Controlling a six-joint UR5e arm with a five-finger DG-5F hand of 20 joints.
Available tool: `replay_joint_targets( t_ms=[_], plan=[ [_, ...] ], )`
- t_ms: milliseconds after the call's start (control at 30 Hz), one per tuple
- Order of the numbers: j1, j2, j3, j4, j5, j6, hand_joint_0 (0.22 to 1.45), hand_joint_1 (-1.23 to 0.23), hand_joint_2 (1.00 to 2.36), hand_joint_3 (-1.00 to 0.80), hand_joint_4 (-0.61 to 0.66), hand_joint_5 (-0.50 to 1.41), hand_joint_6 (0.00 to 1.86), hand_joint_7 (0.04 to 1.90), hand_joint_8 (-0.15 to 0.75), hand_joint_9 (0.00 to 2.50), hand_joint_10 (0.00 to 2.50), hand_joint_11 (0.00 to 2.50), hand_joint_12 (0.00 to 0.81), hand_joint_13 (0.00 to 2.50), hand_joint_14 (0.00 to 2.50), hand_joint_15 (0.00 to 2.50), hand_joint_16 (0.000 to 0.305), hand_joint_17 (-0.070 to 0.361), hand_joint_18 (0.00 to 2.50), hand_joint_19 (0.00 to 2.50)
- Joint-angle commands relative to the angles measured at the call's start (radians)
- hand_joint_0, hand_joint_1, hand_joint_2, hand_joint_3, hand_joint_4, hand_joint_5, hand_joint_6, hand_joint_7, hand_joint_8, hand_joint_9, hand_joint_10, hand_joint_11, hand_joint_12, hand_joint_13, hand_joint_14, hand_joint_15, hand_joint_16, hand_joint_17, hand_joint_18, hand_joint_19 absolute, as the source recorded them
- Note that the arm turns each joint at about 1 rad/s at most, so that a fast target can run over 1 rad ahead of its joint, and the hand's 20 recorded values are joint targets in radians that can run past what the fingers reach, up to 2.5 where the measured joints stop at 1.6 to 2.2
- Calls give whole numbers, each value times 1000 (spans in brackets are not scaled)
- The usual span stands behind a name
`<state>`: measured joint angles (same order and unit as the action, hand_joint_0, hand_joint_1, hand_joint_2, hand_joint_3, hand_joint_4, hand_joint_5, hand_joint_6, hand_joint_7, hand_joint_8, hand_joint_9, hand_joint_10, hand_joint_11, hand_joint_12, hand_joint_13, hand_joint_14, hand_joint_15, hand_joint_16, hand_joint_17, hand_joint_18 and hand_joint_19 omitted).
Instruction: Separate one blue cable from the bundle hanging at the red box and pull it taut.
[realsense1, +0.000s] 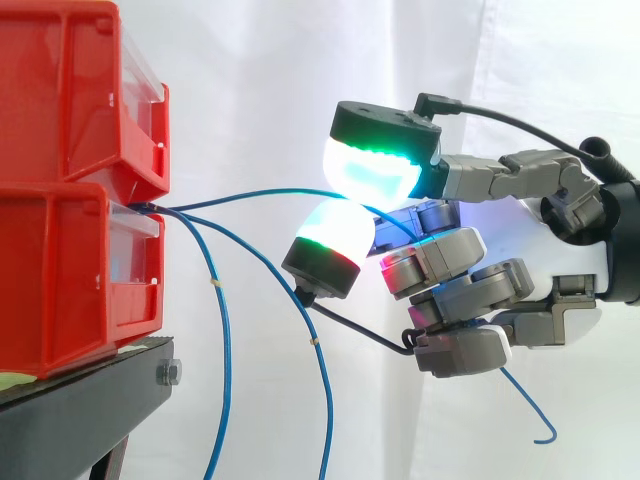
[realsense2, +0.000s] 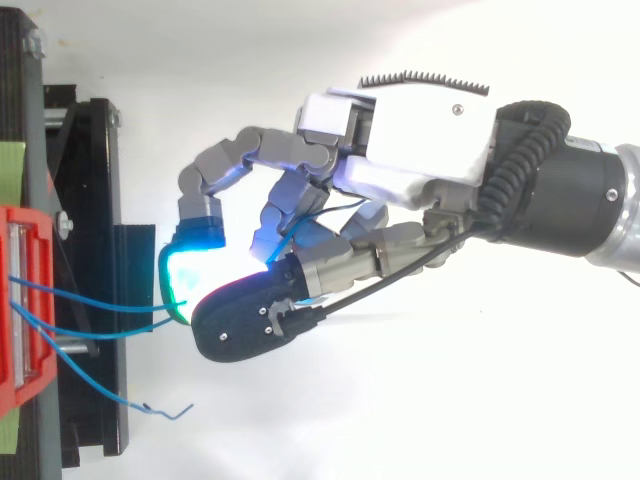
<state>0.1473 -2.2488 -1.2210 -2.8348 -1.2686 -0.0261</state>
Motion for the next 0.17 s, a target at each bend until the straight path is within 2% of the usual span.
replay_joint_targets(
  t_ms=[0, 133],
  plan=[
    [0, 0, 0, 0, 0, 0, 648, -716, 1023, -64, 74, -185, 883, 1196, 325, 1185, 401, 1706, 373, 1233, 1828, 1457, 48, 108, 1282, 1153],
    [0, 0, 0, 0, 0, 0, 649, -716, 1024, -68, 73, -185, 883, 1196, 331, 1187, 398, 1695, 376, 1233, 1826, 1459, 48, 108, 1281, 1141]
  ],
)
